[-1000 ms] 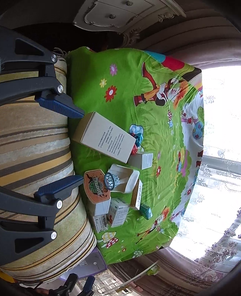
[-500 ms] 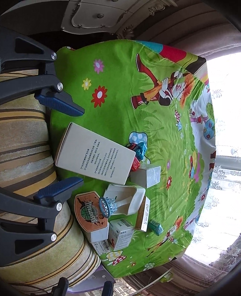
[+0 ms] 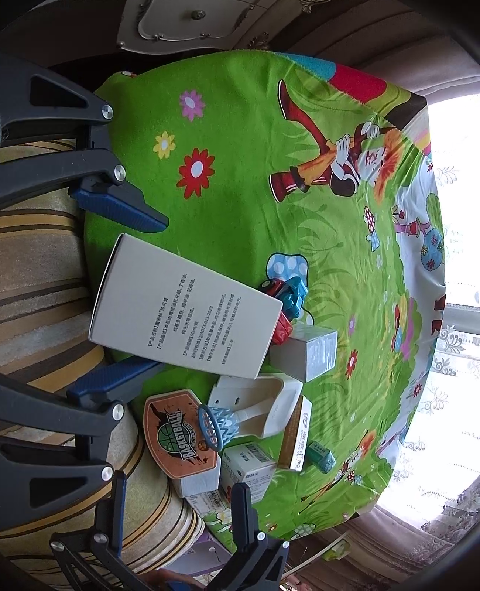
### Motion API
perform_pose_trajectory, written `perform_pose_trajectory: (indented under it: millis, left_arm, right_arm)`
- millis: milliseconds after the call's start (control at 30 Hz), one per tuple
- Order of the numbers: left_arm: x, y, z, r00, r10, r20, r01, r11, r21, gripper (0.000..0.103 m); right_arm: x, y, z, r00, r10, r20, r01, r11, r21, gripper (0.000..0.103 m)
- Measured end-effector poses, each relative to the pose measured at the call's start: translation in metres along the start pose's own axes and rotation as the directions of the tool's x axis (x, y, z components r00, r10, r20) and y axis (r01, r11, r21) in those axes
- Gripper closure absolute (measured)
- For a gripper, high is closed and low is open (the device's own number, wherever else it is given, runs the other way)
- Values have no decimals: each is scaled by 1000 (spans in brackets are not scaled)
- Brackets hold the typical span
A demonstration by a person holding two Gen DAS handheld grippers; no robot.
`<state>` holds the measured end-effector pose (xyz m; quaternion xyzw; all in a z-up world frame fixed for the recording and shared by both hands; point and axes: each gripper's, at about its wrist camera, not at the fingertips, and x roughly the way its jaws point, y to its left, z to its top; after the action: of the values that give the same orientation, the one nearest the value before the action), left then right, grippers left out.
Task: Organize rigid objects
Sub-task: 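Grasp the tall white box with the left gripper while the right gripper grasps the basketball-hoop toy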
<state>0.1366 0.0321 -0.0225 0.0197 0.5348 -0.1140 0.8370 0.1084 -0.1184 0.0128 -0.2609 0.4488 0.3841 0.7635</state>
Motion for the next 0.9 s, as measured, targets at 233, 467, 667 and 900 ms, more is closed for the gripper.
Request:
perform_pose_trajectory:
  millis: [233,467,667,900]
  left_arm:
    - [-2,2,-1,1000,-25,20,25,1000,-14,43]
    - [-6,9,-3,998,-33,45,36,998,-58,45]
    - [-7,12,-4,998,-33,53,37,997,-72,45]
    - [-9,13,-5,998,-35,61,40,996,-83,46]
  right_arm:
    - [22,2,5,999,7,-46,-9,999,-48,20]
    - [34,7,9,998,-21,-64,15,996,-91,20]
    - [39,7,11,997,-14,-81,5,995,-102,20]
    - [51,-1,14,995,-4,-104,-5,996,-87,40]
